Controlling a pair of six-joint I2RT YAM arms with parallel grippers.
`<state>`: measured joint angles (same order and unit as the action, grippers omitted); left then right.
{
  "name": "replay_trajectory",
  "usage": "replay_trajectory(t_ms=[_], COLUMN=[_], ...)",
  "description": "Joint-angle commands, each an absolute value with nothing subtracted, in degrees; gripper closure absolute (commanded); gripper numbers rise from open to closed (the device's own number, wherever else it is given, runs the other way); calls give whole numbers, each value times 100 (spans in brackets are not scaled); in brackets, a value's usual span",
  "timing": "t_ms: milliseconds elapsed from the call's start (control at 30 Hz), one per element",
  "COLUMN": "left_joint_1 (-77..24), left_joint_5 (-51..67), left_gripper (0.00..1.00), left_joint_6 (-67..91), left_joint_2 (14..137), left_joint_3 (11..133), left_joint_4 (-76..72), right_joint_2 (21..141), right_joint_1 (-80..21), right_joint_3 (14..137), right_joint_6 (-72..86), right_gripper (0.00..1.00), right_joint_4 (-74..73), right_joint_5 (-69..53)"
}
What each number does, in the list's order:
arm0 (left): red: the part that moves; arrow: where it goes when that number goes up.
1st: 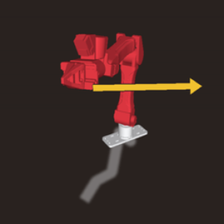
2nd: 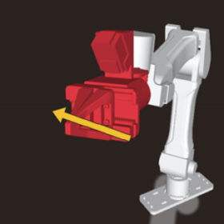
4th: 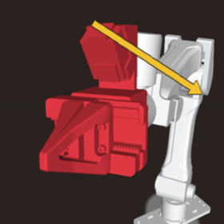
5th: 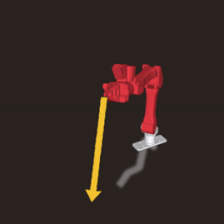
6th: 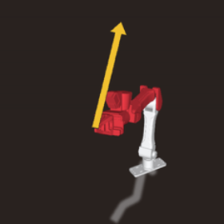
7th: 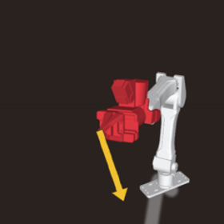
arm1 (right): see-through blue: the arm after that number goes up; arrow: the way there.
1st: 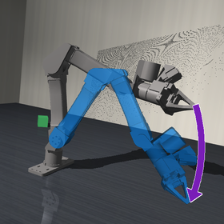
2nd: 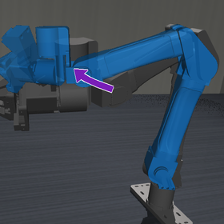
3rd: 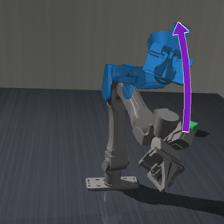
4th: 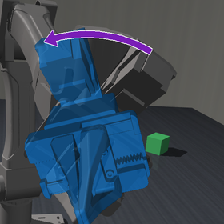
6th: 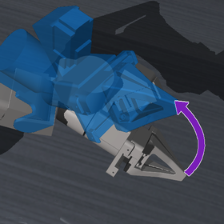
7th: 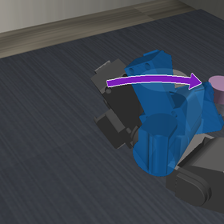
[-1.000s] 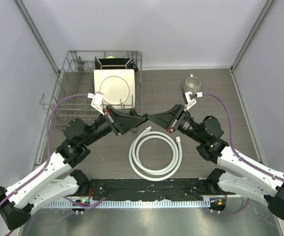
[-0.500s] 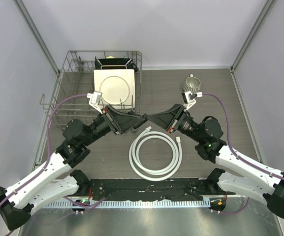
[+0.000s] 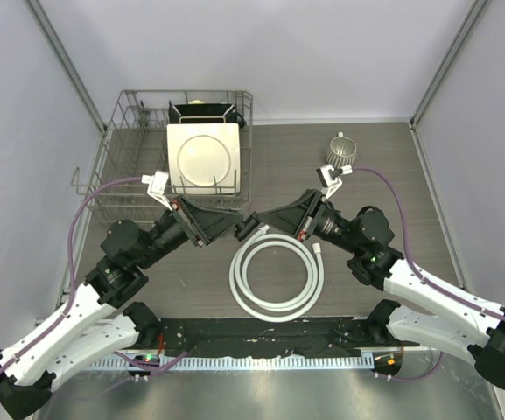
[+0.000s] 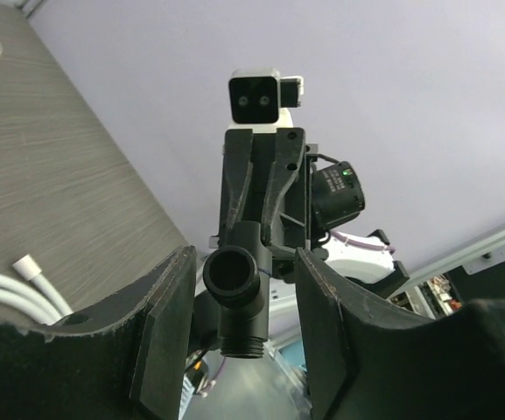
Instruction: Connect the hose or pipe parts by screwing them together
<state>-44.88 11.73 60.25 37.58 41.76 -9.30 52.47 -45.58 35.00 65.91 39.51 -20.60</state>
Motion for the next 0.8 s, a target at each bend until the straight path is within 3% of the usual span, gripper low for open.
replay_trajectory(t_ms=[0, 133, 267, 367, 400, 467, 533, 600, 667, 767], left_joint_1=[-4491, -4491, -4491, -4491, -4491, -4483, -4491, -4491, -4491, -4491], left_joint_5=[985, 932, 896, 896, 879, 861, 861, 940, 906, 695], left_gripper=[50, 56, 55, 62, 65, 95, 100, 100, 100, 100], left_joint_6=[5696, 5573, 5546, 5555, 5563, 5563, 5590, 5581, 5642, 6063], left_joint_2=[3612, 3577, 3481, 3384, 3358, 3279, 3278, 3304, 3322, 3348], left_joint_3=[4289, 4350, 4316, 4272, 4271, 4254, 4324, 4385, 4438, 4456], left_joint_4=[-475, -195, -79, -53, -35, -18, 149, 202, 167, -122], right_joint_2=[5089, 5133, 5098, 5071, 5063, 5028, 4992, 4914, 4799, 4448], right_joint_1=[-4544, -4544, -4535, -4535, -4535, -4535, -4535, -4526, -4535, -4535], right_joint_3=[3744, 3771, 3727, 3709, 3709, 3718, 3753, 3910, 4138, 4140], right_joint_6=[6495, 6469, 6434, 6451, 6460, 6451, 6337, 5952, 5295, 3371], right_gripper=[99, 99, 99, 99, 99, 99, 99, 77, 42, 30], right_joint_4=[3920, 3832, 3735, 3735, 3727, 3718, 3587, 3219, 2796, 2374], right_joint_5=[-2346, -2434, -2435, -2426, -2417, -2391, -2347, -2110, -2118, -2330])
